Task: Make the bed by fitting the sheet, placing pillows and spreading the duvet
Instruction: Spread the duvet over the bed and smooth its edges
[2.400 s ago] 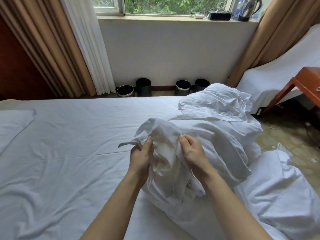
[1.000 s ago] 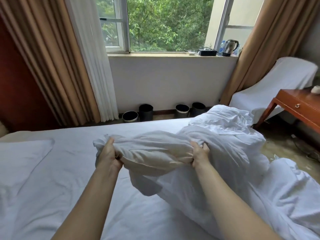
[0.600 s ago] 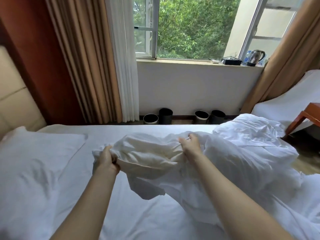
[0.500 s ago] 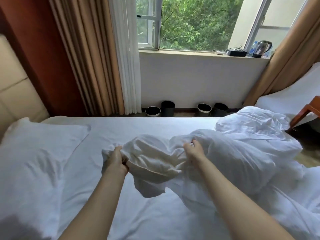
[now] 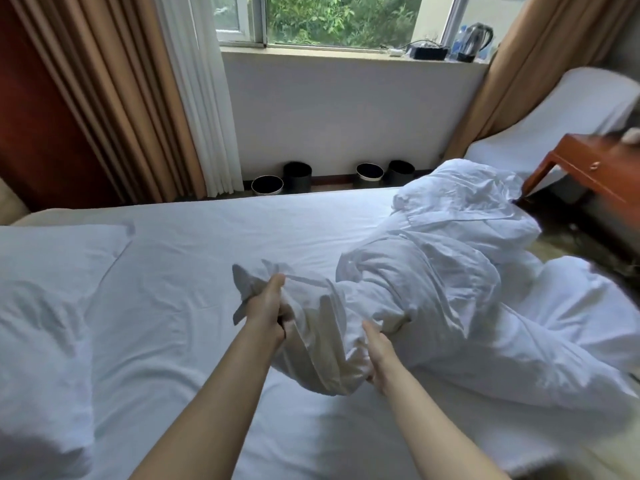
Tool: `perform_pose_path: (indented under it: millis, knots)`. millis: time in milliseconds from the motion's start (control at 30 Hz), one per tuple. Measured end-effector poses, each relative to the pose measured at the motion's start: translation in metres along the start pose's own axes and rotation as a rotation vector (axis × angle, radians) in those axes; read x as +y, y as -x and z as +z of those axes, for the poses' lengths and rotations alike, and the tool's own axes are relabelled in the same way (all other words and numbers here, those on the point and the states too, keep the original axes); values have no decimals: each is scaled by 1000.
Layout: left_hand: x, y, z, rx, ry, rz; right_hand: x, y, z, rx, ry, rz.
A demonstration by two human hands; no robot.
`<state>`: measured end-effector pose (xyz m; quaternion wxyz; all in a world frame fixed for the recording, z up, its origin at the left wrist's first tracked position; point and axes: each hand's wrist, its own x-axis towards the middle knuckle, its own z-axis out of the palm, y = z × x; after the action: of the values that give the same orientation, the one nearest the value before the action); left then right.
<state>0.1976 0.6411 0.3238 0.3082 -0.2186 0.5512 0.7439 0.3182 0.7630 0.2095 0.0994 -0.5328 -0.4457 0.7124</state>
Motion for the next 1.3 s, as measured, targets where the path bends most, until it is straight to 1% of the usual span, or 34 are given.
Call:
perform_pose_path:
  millis: [100,233,267,300,367,400,433,500,533,567,633,700,733,800,867,933,1067,1100,1200,1300]
  knots:
    - [-17,-13,-12,-111,-166,22,6,11,-13,-18,35,22]
    - [-34,-14,-34,-116,-175,-10,28,20,-25,8,-62,126]
    - [-38,-11,-38,-112,-164,-30,34,24,-21,36,-66,119]
    - [-41,-8,-41,-112,-156,-50,40,26,-15,71,-41,66]
    - [-47,-3,-46,-108,-136,-86,47,32,-1,131,72,-132]
    - [-49,-2,-49,-104,-132,-103,43,42,6,97,142,-246]
    - [-49,-1,-51,-103,-144,-118,38,53,12,15,203,-339]
    - [-47,4,-56,-120,-175,-142,25,74,22,-216,347,-479]
    - [-44,6,-57,-151,-193,-150,22,78,24,-308,450,-526]
    - [-40,9,-57,-198,-207,-154,19,84,26,-361,552,-577]
    - [-27,17,-57,-332,-204,-151,19,90,31,-367,659,-664]
    - [-15,24,-59,-457,-201,-111,22,93,39,-306,701,-761]
    - [-11,28,-60,-486,-199,-65,21,95,42,-255,713,-806]
    - [-6,31,-64,-476,-195,46,13,95,46,-132,734,-896]
    - [-3,32,-68,-405,-214,145,1,91,46,-92,735,-961]
    - [-3,31,-73,-371,-266,173,-10,86,44,-128,728,-972]
    - [-18,33,-69,-463,-528,147,-15,75,41,-241,821,-875]
    - [-23,33,-67,-439,-540,152,-13,73,39,-288,832,-844]
    - [-30,27,-62,-263,-462,161,-16,75,30,-392,755,-808]
    - [-31,20,-59,-200,-484,255,-31,72,13,-361,562,-929]
